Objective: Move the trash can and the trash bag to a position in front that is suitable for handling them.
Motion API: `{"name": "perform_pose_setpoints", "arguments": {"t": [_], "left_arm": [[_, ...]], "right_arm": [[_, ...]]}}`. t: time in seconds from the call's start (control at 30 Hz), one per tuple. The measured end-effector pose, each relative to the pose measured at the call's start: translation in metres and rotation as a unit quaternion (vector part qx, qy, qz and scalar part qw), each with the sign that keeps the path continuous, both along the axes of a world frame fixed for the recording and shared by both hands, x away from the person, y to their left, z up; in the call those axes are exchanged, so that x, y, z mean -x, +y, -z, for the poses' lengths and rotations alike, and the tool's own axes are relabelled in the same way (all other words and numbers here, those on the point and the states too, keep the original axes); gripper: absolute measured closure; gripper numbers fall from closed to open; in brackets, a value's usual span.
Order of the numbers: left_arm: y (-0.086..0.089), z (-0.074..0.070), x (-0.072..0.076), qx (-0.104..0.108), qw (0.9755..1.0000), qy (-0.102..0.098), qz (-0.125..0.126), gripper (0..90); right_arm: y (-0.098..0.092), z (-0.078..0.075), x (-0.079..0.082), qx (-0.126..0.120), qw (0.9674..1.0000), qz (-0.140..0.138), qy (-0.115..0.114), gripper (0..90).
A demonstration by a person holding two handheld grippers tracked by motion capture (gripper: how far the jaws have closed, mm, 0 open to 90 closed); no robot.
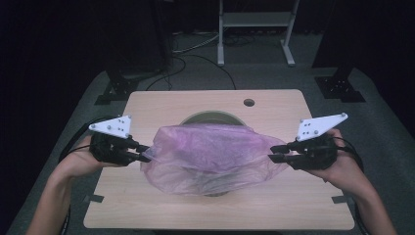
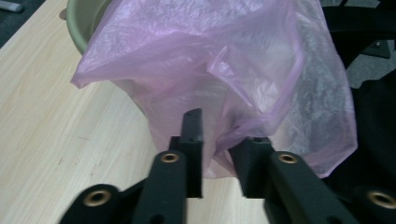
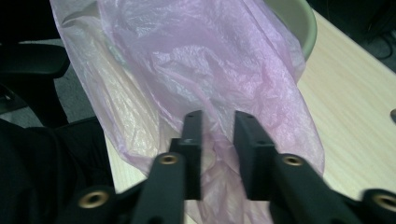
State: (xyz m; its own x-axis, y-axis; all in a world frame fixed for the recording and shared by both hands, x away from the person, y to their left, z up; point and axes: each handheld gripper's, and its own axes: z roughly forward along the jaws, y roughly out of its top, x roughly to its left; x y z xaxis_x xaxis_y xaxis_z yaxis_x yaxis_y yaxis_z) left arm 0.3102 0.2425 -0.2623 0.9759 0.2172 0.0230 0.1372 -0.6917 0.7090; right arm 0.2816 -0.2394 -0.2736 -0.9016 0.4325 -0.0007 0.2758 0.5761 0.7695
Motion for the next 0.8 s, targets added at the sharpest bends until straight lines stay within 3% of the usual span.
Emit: {"name": "perform_pose_setpoints", "arguments": {"t": [0.07,0.37,0.47,0.67,0.8], "left_arm": [[0.000,0.003,-0.004,-0.005,0.9999,-0.002,-0.009,81.8],[-0.003,0.022,-0.032,-0.037,0.9974,-0.001,-0.062,85.1],[-0.005,0.032,-0.040,-0.038,0.9970,0.006,-0.067,85.1],[-0.002,0.055,-0.057,-0.028,0.9956,0.028,-0.085,86.8],[-0.001,0.065,-0.063,-0.038,0.9936,0.026,-0.103,89.1]], "right_arm": [[-0.001,0.001,-0.004,-0.012,0.9998,0.004,0.014,81.6],[0.003,0.008,-0.031,-0.062,0.9970,0.028,0.037,88.9],[0.009,0.017,-0.043,-0.062,0.9959,0.053,0.040,90.0],[0.012,0.036,-0.054,-0.064,0.9942,0.062,0.060,90.0],[0.010,0.046,-0.061,-0.066,0.9927,0.072,0.071,90.0]]}}
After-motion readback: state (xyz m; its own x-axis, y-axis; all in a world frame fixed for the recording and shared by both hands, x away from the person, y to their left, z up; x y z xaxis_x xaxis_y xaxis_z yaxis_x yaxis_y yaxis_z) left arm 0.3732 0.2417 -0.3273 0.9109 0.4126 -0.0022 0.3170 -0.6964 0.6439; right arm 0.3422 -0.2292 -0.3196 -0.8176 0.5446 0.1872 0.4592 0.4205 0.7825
